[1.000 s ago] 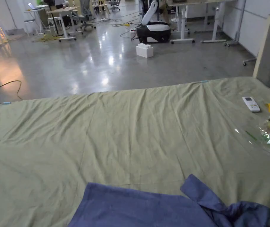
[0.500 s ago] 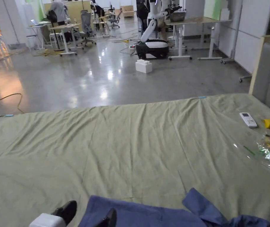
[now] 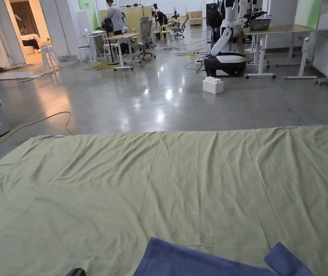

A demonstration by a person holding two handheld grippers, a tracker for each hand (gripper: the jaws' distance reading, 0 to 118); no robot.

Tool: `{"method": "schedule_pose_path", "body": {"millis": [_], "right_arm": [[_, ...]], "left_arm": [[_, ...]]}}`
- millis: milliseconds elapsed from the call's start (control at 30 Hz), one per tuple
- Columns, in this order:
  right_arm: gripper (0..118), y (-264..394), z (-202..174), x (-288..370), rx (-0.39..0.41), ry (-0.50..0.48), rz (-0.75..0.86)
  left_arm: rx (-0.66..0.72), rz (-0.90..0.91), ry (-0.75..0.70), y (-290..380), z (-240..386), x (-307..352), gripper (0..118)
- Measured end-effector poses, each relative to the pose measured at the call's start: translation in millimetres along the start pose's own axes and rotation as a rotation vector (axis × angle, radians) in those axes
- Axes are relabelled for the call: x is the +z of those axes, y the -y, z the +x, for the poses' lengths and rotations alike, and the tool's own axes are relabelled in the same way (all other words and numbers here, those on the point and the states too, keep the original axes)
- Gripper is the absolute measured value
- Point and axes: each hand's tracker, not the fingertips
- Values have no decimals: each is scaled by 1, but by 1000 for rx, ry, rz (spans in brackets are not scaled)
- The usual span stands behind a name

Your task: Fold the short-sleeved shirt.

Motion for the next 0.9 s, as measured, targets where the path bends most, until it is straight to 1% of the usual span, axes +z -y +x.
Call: {"method": "schedule_pose_path", "body": {"millis": [167,267,333,367,400,433,467,500,533,567,600,667,733,800,867,900], "right_arm": [[0,3,3,2,-1,11,-1],[0,6,8,2,-21,17,-16],[0,11,12,0,-32,23,-35],[0,14,14,-1,-32,30,-45],[0,16,16,-1,-30,38,-55],[0,19,19,-2,-29,48,-68],[0,23,22,-3,-31,58,-79],[0,25,25,-4,-36,66,-91],[0,28,29,-5,-44,74,-105],[0,31,33,-7,-53,84,-125],[0,34,36,-8,-57,92,-139],[0,40,43,-11,-54,117,-166],[0,45,49,-14,-53,141,-199],[0,50,55,-16,-59,165,-220],[0,54,61,-18,-77,180,-238],[0,55,63,-18,-84,189,-245]], "left_arm": [[39,-41,63,1,2,-24,0],[42,-161,134,12,3,-67,0],[96,-206,192,21,0,-104,0],[119,-264,231,25,0,-126,0],[134,-317,274,31,0,-147,9],[145,-379,314,38,-1,-172,21],[141,-369,333,45,0,-194,38],[146,-391,359,52,0,-218,67],[153,-457,351,59,3,-245,83],[140,-520,335,67,5,-275,93],[150,-568,335,76,6,-298,94],[123,-660,310,94,8,-345,94],[82,-714,279,114,11,-378,94],[85,-793,259,132,11,-404,93],[109,-848,215,148,10,-421,85],[104,-860,201,154,11,-426,75]]}}
